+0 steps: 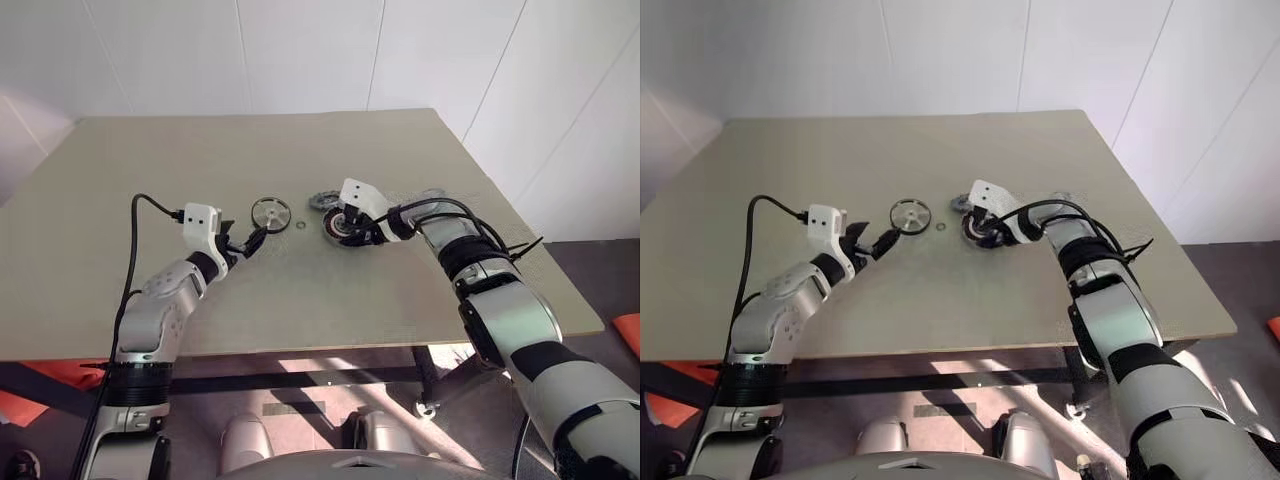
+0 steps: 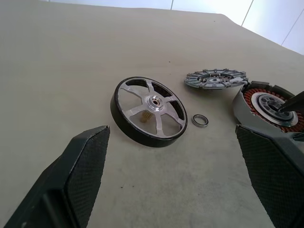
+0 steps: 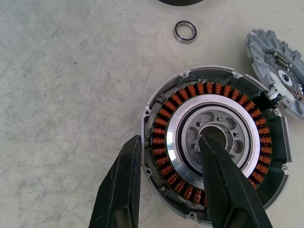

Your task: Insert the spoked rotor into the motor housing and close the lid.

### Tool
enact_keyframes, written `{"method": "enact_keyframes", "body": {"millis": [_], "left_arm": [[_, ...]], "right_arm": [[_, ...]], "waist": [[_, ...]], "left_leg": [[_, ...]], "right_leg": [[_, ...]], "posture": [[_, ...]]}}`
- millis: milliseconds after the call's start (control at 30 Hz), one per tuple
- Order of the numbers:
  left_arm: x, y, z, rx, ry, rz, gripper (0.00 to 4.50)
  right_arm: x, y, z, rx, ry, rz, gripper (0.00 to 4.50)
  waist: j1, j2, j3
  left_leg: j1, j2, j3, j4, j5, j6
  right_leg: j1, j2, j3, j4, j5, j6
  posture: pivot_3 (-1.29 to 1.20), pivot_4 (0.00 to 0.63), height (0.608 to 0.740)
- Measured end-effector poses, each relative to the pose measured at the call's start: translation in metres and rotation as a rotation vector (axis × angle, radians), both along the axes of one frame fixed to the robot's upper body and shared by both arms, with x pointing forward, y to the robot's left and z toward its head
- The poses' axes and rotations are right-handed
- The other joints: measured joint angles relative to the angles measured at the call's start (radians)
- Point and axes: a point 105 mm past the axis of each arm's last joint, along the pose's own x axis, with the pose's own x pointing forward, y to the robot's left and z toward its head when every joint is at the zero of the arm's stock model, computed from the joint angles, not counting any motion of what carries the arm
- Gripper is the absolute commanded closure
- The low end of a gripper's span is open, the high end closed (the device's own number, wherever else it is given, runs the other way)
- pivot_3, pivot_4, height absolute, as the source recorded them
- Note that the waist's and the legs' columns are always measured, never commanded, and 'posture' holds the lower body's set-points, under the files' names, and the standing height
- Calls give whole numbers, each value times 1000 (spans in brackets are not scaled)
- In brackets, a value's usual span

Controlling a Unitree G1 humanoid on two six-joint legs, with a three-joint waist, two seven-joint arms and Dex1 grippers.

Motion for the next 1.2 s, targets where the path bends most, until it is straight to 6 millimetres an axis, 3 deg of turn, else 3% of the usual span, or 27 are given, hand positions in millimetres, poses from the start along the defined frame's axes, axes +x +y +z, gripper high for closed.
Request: {"method": "enact_keyframes", "body": {"millis": [333,633,933,1100,1200], "left_arm": [[0,0,0,-1,0,2,0],[-2,0,-5,-5,13,6,0],[-3,-2,-6,-9,16,3,0],[-4,0,-8,-4,22,6,0],[-4,-1,-8,-1,22,5,0]], "right_arm": [[-6,-3,4,-8,11,8,2851],[-33,-11,8,-29,69,53,2851],[-60,0,7,-9,120,72,2851],[-59,6,5,12,121,37,2851],[-56,8,1,27,115,17,1912]], "waist": [[3,0,0],[10,0,0],[8,0,1],[3,0,0],[-1,0,0]], "left_leg": [[-3,0,0,-2,-1,1],[-5,0,0,-2,-2,2],[-5,0,0,-2,-1,1],[-3,0,0,-2,-1,0],[-1,0,0,-2,0,-1]], "right_leg": [[0,0,-1,-5,0,0],[-1,0,-1,-8,0,0],[-1,0,0,-7,0,0],[-1,1,0,-7,0,0],[-1,1,0,-6,0,1]], "posture": [[0,0,740],[0,0,740],[0,0,740],[0,0,740],[0,0,740]]}}
